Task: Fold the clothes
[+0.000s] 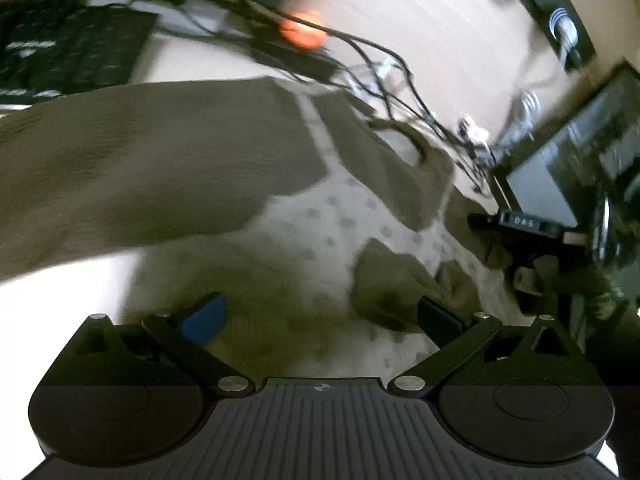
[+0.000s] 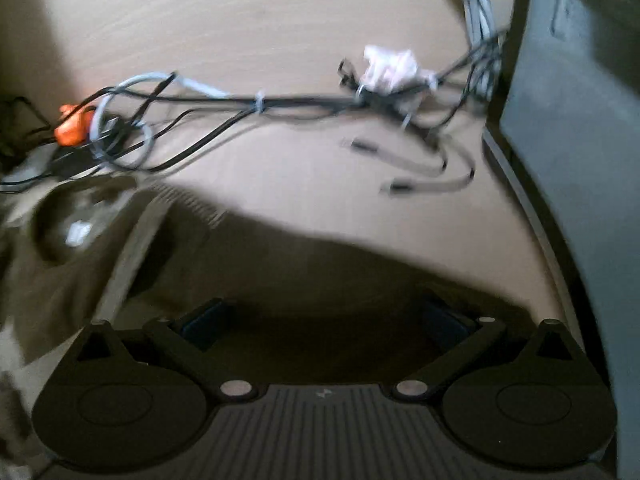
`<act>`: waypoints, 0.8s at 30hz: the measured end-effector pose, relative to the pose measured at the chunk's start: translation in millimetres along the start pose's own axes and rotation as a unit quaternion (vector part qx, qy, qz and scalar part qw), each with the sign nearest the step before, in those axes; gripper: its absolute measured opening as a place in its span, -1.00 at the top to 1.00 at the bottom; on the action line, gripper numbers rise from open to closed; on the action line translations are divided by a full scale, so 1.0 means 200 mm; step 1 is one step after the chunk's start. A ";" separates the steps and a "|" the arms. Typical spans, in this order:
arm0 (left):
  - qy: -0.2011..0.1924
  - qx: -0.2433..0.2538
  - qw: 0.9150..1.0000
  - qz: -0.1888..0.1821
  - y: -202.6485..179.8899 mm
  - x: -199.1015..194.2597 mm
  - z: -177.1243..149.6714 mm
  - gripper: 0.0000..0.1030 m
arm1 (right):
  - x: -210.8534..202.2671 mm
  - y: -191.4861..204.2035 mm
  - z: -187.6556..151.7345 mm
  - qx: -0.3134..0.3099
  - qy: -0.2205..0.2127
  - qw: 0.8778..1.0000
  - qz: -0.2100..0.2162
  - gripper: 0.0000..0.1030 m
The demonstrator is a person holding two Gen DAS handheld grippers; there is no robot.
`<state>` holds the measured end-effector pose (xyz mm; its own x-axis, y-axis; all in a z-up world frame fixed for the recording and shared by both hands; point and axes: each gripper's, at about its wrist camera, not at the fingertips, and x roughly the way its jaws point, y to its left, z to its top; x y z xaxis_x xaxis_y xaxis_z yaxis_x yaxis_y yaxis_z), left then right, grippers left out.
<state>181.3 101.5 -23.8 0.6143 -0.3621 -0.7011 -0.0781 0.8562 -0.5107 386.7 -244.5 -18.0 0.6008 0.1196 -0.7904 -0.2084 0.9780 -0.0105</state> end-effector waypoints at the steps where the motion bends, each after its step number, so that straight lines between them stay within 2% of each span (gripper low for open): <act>1: -0.001 -0.011 1.000 -0.002 0.03 -0.01 0.02 -1.00 | 0.03 0.00 0.02 -0.013 -0.004 1.000 -0.011 -1.00; 3: -0.004 -0.028 1.000 -0.007 0.06 -0.02 0.06 -1.00 | 0.05 0.05 0.05 -0.039 -0.022 0.999 -0.017 -1.00; 4: -0.013 -0.029 0.999 0.005 0.06 -0.03 0.09 -1.00 | 0.03 0.06 0.04 -0.048 -0.032 0.998 -0.018 -1.00; 5: -0.025 -0.021 0.999 0.027 0.06 -0.05 0.11 -1.00 | -0.03 0.07 0.04 -0.051 -0.051 0.997 -0.010 -1.00; 8: -0.066 0.035 0.993 0.091 0.00 -0.17 0.14 -1.00 | -0.24 0.14 -0.20 -0.087 -0.061 0.994 0.003 -1.00; 11: -0.100 0.104 0.983 0.110 -0.09 -0.31 0.06 -1.00 | -0.45 0.22 -0.44 -0.124 -0.070 0.990 0.014 -1.00; 13: -0.121 0.157 0.972 0.128 -0.15 -0.39 -0.05 -1.00 | -0.59 0.28 -0.60 -0.148 -0.075 0.986 0.022 -1.00; 15: -0.124 0.199 0.962 0.138 -0.18 -0.44 -0.18 -1.00 | -0.73 0.33 -0.76 -0.173 -0.081 0.981 0.030 -1.00; 17: -0.111 0.226 0.958 0.140 -0.20 -0.48 -0.31 -1.00 | -0.87 0.39 -0.92 -0.197 -0.086 0.976 0.038 -1.00; 21: -0.106 0.230 0.957 0.142 -0.19 -0.56 -0.47 -1.00 | -1.15 0.49 -1.24 -0.245 -0.097 0.963 0.053 -1.00; 24: -0.102 0.221 0.958 0.150 -0.17 -0.63 -0.55 -1.00 | -1.20 0.62 -1.44 -0.281 -0.118 0.952 0.039 -1.00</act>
